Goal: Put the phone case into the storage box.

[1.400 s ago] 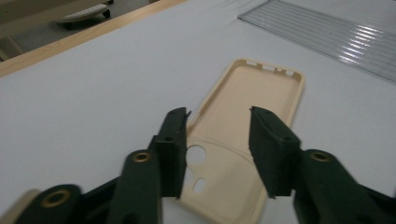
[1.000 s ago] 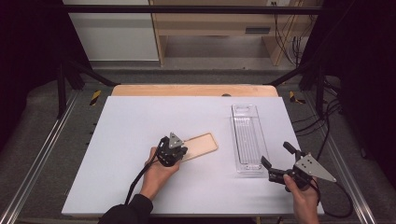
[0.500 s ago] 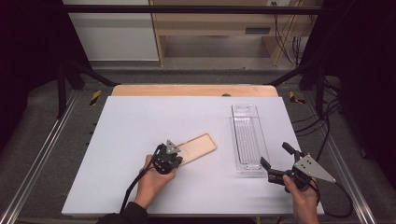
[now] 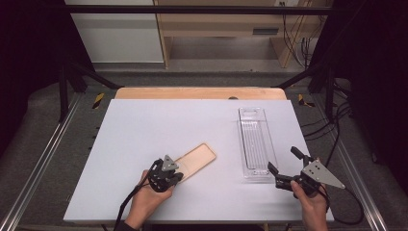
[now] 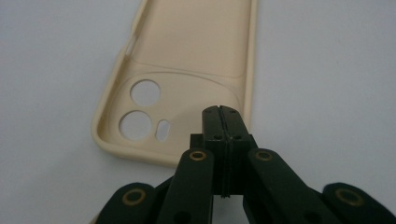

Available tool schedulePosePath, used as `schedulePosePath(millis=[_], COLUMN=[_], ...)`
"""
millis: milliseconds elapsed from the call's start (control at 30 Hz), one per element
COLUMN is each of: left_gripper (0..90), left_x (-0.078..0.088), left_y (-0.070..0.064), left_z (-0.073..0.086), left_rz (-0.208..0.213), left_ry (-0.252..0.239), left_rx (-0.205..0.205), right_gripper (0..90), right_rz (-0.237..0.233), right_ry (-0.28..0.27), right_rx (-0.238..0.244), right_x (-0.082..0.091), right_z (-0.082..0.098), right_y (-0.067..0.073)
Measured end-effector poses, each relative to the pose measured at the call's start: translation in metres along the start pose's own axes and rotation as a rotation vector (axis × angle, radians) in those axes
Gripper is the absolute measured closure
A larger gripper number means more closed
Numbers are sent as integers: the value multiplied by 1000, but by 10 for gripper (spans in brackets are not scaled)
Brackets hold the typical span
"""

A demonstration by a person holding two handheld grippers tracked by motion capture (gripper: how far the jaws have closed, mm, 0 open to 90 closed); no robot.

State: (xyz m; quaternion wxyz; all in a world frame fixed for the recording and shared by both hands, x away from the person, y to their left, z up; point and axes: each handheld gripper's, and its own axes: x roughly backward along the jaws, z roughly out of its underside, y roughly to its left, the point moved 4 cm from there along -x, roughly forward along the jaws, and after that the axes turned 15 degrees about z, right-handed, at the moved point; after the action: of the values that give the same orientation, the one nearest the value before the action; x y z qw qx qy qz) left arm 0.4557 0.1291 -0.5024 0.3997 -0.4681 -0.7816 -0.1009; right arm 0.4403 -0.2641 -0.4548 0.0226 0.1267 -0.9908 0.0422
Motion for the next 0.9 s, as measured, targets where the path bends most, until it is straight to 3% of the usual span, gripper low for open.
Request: schedulePosePath(millis=[200, 533, 900], left_gripper=[900, 900, 900], left_x=[7, 13, 22], left_y=[-4, -4, -8], left_z=[8, 18, 27], left_rz=[8, 13, 14], left_ry=[14, -19, 12], left_rx=[-9, -21, -34], right_gripper=[30, 33, 33], right_rz=[17, 24, 16], right_ry=[-9, -9, -11], right_rx=[-16, -17, 5], right_x=[1, -2, -2], right_z=[-3, -2, -2], right_y=[1, -3, 2])
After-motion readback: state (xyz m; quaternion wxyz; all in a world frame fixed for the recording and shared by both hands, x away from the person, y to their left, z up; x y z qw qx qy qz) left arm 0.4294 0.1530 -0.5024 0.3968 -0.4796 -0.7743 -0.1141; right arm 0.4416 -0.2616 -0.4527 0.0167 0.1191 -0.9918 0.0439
